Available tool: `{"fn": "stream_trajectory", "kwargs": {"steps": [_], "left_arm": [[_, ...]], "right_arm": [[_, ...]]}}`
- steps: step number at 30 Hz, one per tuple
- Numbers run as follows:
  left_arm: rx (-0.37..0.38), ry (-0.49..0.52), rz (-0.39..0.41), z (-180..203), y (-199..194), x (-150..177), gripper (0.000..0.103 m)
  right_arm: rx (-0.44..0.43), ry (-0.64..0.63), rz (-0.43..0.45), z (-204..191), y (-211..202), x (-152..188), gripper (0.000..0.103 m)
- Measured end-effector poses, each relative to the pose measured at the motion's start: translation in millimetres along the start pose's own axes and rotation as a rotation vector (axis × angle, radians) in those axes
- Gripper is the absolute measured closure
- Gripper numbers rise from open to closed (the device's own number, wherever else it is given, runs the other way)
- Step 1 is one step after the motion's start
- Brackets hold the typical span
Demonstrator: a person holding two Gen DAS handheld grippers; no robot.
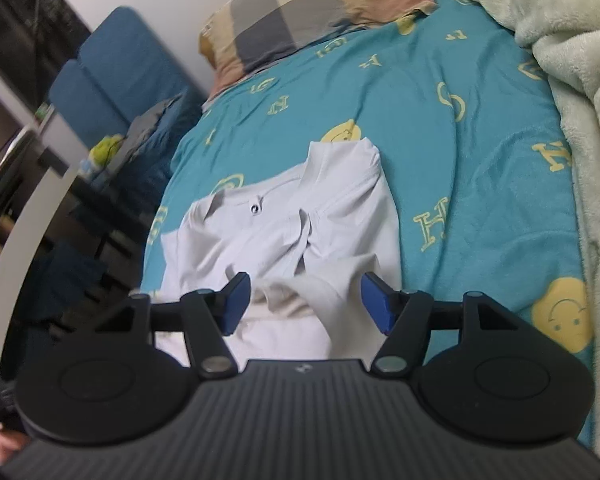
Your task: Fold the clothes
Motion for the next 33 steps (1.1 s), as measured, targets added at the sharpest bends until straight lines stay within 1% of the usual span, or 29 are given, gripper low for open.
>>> {"fn": "stream_trajectory", "kwargs": {"steps": [2, 4, 6, 8, 9, 11, 12, 14, 15, 16, 17, 20, 23, 25, 27, 29, 33], "left_arm": [[-0.007, 0.022, -0.016, 1.0, 7.6, 6.5, 0.035], [0.002, 0.023, -0.034, -0.1, 18.3, 11.0, 0.037], [0.017, 0.023, -0.054, -2.1, 29.6, 16.7, 0.043], [0.023, 0.033, -0.075, -2.9, 40.5, 21.0, 0.054], [0.024, 0.039, -0.086, -3.1, 45.8, 23.1, 0.057], [0.021, 0.045, -0.102, -3.9, 53.7, 25.6, 0.070], [0.019, 0.047, -0.106, -4.4, 56.4, 26.2, 0.073], [0.014, 0.049, -0.100, -5.4, 57.9, 24.7, 0.091], [0.010, 0.046, -0.099, -6.4, 57.6, 23.9, 0.093], [0.011, 0.039, -0.096, -7.3, 56.8, 22.9, 0.095], [0.015, 0.034, -0.091, -7.8, 55.5, 21.3, 0.097], [0.011, 0.043, -0.082, -7.0, 49.2, 16.2, 0.098], [-0.001, 0.036, -0.068, -8.3, 40.2, 10.2, 0.098], [-0.018, 0.033, -0.064, -11.1, 37.0, 7.9, 0.098], [-0.035, 0.033, -0.078, -14.8, 40.8, 9.3, 0.098], [-0.032, 0.018, -0.094, -19.0, 46.4, 12.8, 0.098], [-0.025, -0.022, -0.103, -24.3, 46.2, 16.0, 0.095]], "right_arm": [[0.016, -0.030, -0.034, 4.8, 3.4, 3.6, 0.038], [0.031, -0.064, -0.080, 9.3, 13.3, 8.1, 0.039], [0.047, -0.094, -0.115, 13.6, 22.6, 13.0, 0.039], [0.057, -0.125, -0.139, 15.3, 32.0, 17.5, 0.039], [0.057, -0.145, -0.149, 15.0, 36.6, 19.7, 0.039], [0.054, -0.183, -0.163, 13.2, 45.2, 25.0, 0.039], [0.055, -0.197, -0.165, 11.9, 48.7, 27.3, 0.039], [0.063, -0.226, -0.161, 9.3, 55.4, 31.3, 0.046], [0.075, -0.243, -0.165, 8.5, 59.1, 33.1, 0.050], [0.088, -0.255, -0.172, 8.2, 62.9, 34.3, 0.063], [0.091, -0.253, -0.179, 7.9, 65.5, 34.7, 0.077], [0.097, -0.239, -0.182, 3.6, 64.6, 34.5, 0.093], [0.107, -0.218, -0.156, 0.0, 54.9, 31.2, 0.094], [0.128, -0.216, -0.141, 1.6, 52.3, 29.0, 0.095], [0.150, -0.200, -0.151, 8.0, 56.0, 28.8, 0.095], [0.157, -0.189, -0.166, 13.4, 61.3, 29.2, 0.094], [0.155, -0.181, -0.159, 11.4, 60.8, 27.8, 0.093]]}}
Point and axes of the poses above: each gripper's, at about its wrist camera, not at the fingertips, and y roughly the way its jaws point, z to its right, x to its underside, the point moved 4 cm from there along y, roughly the way its jaws point, and after that the axes turned 9 degrees about y, right-handed, at the moved point
